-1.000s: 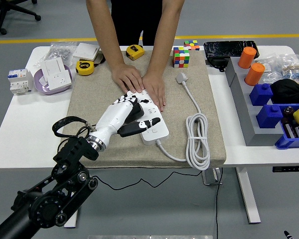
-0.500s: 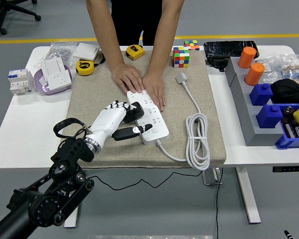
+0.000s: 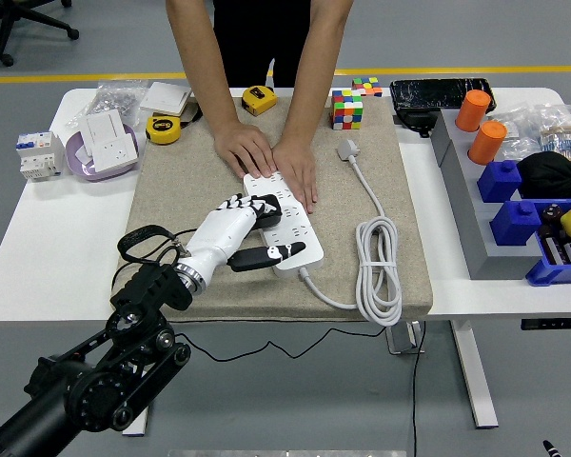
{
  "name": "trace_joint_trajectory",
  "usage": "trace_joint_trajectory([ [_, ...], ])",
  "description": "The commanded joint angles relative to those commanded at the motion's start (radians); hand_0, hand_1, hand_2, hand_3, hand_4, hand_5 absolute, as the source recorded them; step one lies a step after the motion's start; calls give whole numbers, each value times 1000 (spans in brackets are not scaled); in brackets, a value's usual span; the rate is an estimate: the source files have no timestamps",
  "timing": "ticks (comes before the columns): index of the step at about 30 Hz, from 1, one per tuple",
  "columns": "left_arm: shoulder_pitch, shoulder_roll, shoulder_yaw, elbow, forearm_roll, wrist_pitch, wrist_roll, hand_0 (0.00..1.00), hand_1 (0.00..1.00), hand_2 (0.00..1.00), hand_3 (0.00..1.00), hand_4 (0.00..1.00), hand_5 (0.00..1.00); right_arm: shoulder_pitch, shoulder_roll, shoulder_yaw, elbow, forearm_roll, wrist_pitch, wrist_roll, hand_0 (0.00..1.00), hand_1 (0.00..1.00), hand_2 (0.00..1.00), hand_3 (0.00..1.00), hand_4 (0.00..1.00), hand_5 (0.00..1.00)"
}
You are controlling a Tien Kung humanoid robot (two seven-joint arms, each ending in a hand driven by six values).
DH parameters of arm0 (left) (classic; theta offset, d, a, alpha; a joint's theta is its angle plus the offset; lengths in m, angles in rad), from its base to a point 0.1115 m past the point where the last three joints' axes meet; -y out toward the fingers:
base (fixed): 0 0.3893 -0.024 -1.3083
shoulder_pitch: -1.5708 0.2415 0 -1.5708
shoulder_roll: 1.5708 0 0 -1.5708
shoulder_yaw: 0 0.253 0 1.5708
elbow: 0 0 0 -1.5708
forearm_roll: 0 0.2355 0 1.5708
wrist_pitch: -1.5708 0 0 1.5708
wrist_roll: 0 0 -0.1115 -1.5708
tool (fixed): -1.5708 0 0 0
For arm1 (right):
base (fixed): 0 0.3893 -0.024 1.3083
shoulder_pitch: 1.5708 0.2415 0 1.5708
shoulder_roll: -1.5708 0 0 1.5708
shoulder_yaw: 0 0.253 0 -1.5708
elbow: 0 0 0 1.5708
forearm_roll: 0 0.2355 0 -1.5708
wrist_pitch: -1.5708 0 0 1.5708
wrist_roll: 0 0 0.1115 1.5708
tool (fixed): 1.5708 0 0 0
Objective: Pick up the plug,place it near the board,insert it into the board,press the button
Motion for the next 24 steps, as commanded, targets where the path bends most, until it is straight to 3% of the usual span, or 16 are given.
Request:
trace_joint_trajectory([
  [10,-1,2,-3,-3,-2,1,-1,998,963,871,788,998,998,2,0,0,0,0,-1,0,759,765,752,800,998,939],
  [14,-1,9,1,-40,-19,23,-23,998,963,869,793,998,998,1,-1,2,0,-4,-1,-1,759,765,751,800,998,939],
  [17,-1,12,19,-87,-81,44,-50,998,963,869,793,998,998,1,-1,-1,0,-1,-1,0,759,765,751,800,998,939],
  [18,-1,13,28,-106,-116,46,-53,908,873,813,800,991,807,1,-1,-2,0,0,-1,1,759,765,751,800,998,940],
  [21,-10,24,85,-195,-226,8,-18,908,873,813,800,991,807,1,-2,-3,0,-1,-1,0,759,765,751,800,998,940],
  [23,-18,25,102,-243,-209,-33,23,908,873,813,800,991,807,1,-2,-4,0,0,0,0,759,765,751,800,998,940],
  [24,-23,24,107,-264,-188,-57,46,689,681,646,802,772,316,0,-2,-5,0,1,0,0,758,765,751,800,998,939],
])
